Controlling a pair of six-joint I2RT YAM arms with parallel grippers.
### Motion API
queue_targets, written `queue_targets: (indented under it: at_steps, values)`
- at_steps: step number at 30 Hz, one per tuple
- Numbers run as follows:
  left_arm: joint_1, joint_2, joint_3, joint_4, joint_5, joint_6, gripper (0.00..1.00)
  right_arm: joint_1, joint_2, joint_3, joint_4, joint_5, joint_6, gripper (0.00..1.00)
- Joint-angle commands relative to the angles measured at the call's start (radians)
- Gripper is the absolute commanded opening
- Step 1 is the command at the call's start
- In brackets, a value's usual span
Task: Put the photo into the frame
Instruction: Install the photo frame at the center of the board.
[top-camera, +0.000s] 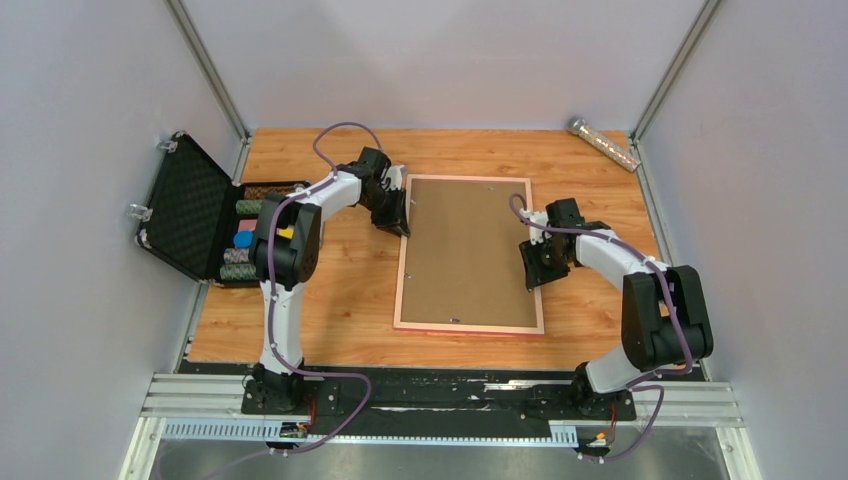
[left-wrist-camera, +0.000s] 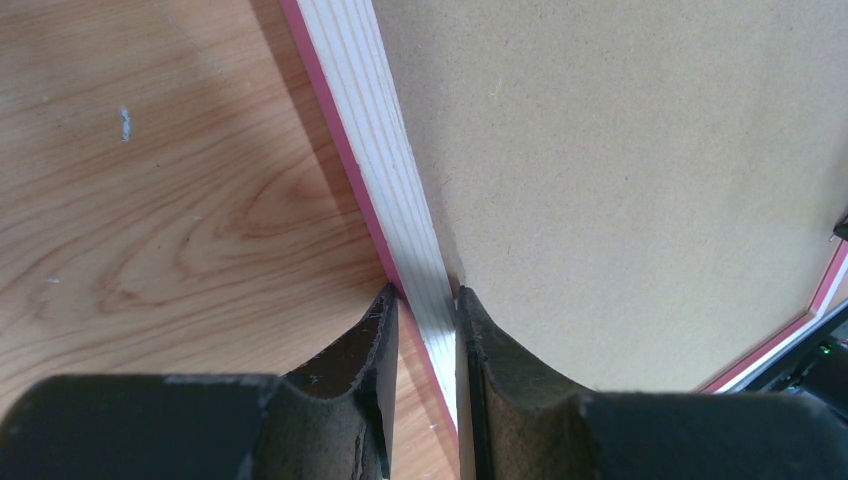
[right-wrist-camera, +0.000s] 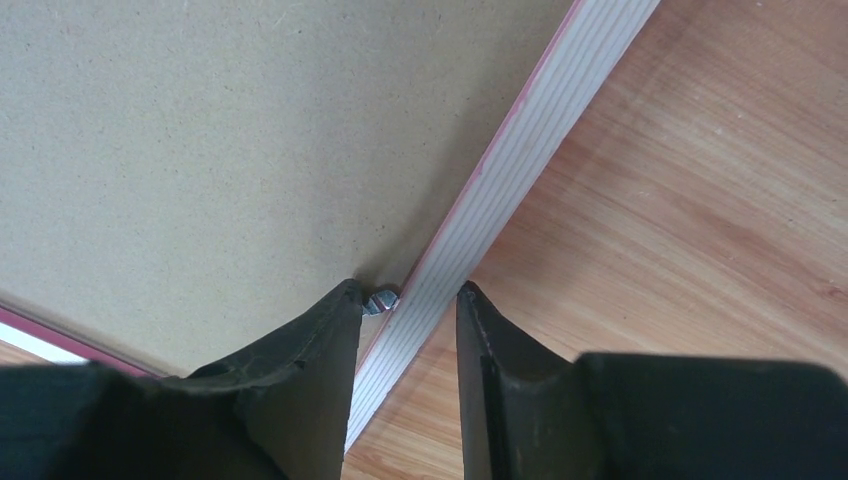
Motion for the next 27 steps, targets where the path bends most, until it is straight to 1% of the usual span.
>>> queue_targets:
  at_steps: [1,8,27]
  values:
    - [0.023,-0.007,-0.009,0.024,-0.045,0.041,0.0,0.007,0.009,0.018,0.036,0.024,-0.01,0.36]
    - [0.026,-0.004,-0.008,0.024,-0.044,0.039,0.0,0.007,-0.012,0.01,0.026,0.024,-0.039,0.31]
    - [0.033,-0.006,-0.007,0.023,-0.045,0.036,0.0,0.008,-0.008,0.016,-0.036,-0.037,-0.194,0.31]
